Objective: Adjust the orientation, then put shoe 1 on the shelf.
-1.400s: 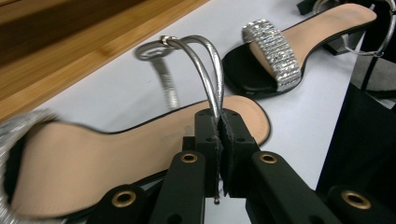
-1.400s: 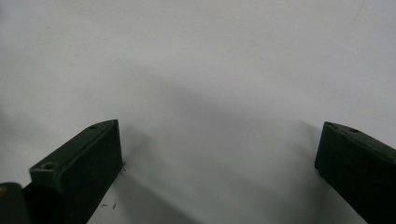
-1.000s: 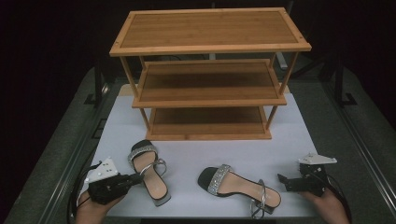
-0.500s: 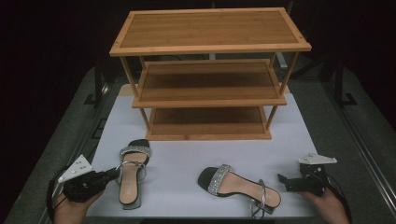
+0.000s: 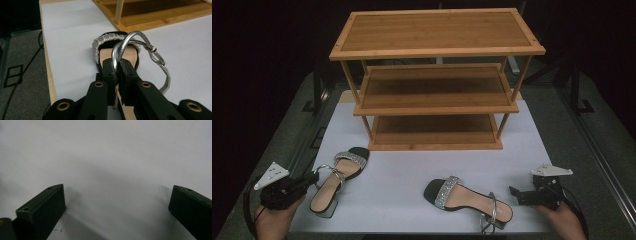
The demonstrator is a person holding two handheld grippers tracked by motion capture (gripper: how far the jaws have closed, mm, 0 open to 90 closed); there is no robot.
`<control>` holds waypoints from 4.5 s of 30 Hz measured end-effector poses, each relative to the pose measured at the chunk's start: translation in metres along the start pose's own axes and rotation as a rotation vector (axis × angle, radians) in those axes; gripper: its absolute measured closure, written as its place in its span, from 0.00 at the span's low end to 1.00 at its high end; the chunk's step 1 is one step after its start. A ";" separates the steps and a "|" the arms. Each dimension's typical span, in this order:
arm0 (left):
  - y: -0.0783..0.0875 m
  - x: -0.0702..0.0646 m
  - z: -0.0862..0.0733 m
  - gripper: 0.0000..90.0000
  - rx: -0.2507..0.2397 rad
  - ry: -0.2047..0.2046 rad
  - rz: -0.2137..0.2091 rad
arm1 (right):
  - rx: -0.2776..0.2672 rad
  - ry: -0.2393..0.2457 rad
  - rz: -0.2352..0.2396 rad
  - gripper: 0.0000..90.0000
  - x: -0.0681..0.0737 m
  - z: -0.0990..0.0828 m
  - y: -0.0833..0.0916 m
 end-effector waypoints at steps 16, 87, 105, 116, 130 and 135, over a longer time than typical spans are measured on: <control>0.001 -0.020 -0.024 0.30 0.039 0.048 -0.090 | 0.000 0.000 0.000 0.00 0.000 0.000 0.000; -0.018 -0.024 -0.039 0.43 0.045 0.043 -0.136 | 0.000 0.001 0.000 0.00 0.000 0.000 0.000; -0.069 -0.069 0.007 0.43 0.019 -0.006 -0.181 | 0.000 0.001 -0.001 0.00 0.000 0.000 0.000; -0.123 -0.096 0.028 0.43 0.023 -0.043 -0.154 | -0.002 0.000 0.000 0.00 0.000 0.000 0.000; -0.211 -0.123 0.062 0.43 -0.054 -0.020 -0.091 | -0.004 -0.001 0.001 0.00 0.000 0.000 0.000; -0.234 -0.121 0.065 0.43 -0.043 -0.028 -0.051 | -0.004 0.000 0.001 0.00 0.000 0.000 0.000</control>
Point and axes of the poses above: each handheld gripper's, and its own axes: y roughly backward along the jaws, z roughly out of its top, x roughly to its left, the point moved 8 cm from there along -y, roughly forward along the jaws, and after that the axes turned 6 degrees about -x, right-handed, at the moved point
